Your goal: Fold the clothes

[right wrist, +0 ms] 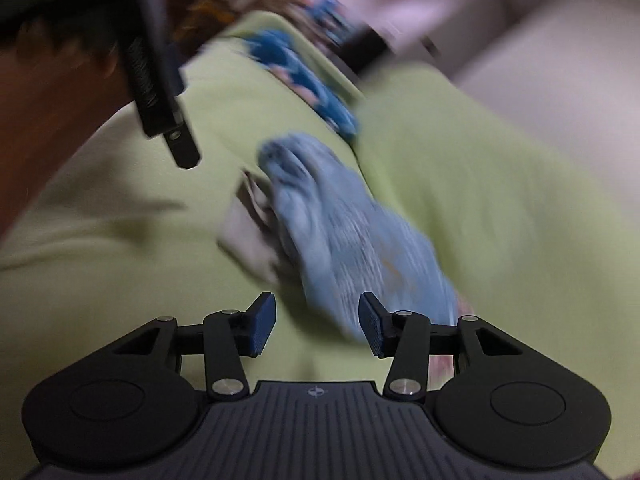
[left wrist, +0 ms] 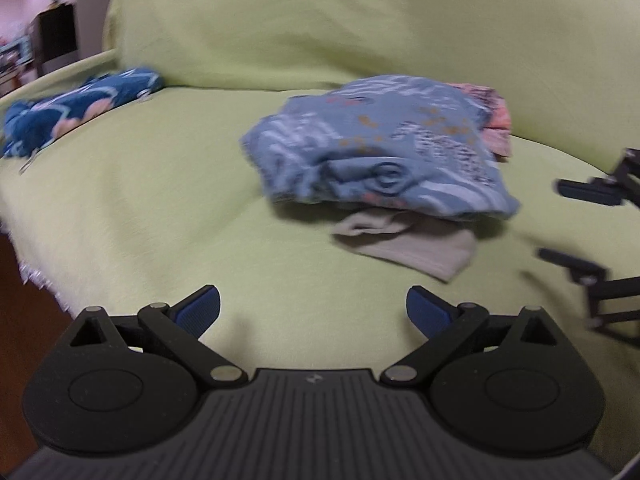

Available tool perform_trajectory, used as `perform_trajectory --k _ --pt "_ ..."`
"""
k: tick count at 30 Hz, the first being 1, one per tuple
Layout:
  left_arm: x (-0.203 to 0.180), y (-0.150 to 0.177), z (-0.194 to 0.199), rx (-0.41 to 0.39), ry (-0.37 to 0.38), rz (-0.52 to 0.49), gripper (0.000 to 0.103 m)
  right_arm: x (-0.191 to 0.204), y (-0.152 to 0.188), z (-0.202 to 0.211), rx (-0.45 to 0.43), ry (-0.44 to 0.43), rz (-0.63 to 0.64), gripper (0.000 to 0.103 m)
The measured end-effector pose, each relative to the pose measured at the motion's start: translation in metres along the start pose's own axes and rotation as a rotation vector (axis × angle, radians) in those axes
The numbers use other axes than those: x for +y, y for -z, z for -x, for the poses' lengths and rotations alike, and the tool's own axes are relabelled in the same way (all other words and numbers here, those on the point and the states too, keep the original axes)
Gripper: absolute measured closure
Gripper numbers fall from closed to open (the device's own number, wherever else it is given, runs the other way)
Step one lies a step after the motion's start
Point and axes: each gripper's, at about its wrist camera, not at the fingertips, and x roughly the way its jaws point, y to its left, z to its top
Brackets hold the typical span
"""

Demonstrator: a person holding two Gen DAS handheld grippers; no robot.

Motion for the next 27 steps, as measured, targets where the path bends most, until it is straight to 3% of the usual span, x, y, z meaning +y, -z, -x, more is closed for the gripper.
perform_trajectory --k 2,3,4,6,8,12,14,21,24,27 --pt "0.007 0.000 0.001 0.009 -0.017 0.019 0.005 0.005 -0.008 -0.027 -0.032 0.024 0.045 0.057" --pt "0.009 0.000 0.001 0.013 -0.025 0.026 0.005 0.004 -0.011 -0.041 -0.035 0.011 0.042 0.064" --pt "0.010 0.000 0.002 0.016 -0.032 0.033 0.005 -0.002 -0.014 -0.051 -0.034 -0.014 0.019 0.098" --pt "0.013 0.000 0.006 0.021 -0.042 0.044 0.006 -0.030 -0.018 -0.057 -0.028 -0.068 -0.147 0.099" --pt "0.011 -0.002 0.013 0.002 -0.033 0.041 0.006 -0.061 -0.016 -0.038 -0.067 -0.027 -0.315 0.099" --pt "-0.006 -0.007 0.031 -0.073 0.002 -0.016 0.006 -0.118 0.000 0.039 -0.123 0.059 -0.622 0.099" --pt "-0.024 -0.008 0.040 -0.118 0.021 -0.080 0.006 -0.129 0.013 0.081 -0.108 0.086 -0.745 0.099" --pt "-0.123 0.011 0.057 -0.215 0.136 -0.395 0.006 -0.127 0.076 0.188 0.081 0.127 -1.156 0.098" --pt "-0.160 0.029 0.055 -0.206 0.198 -0.537 0.008 -0.119 0.110 0.202 0.275 0.178 -1.191 0.097" --pt "-0.181 0.051 0.062 -0.226 0.207 -0.668 0.008 -0.106 0.143 0.197 0.459 0.243 -1.169 0.094"
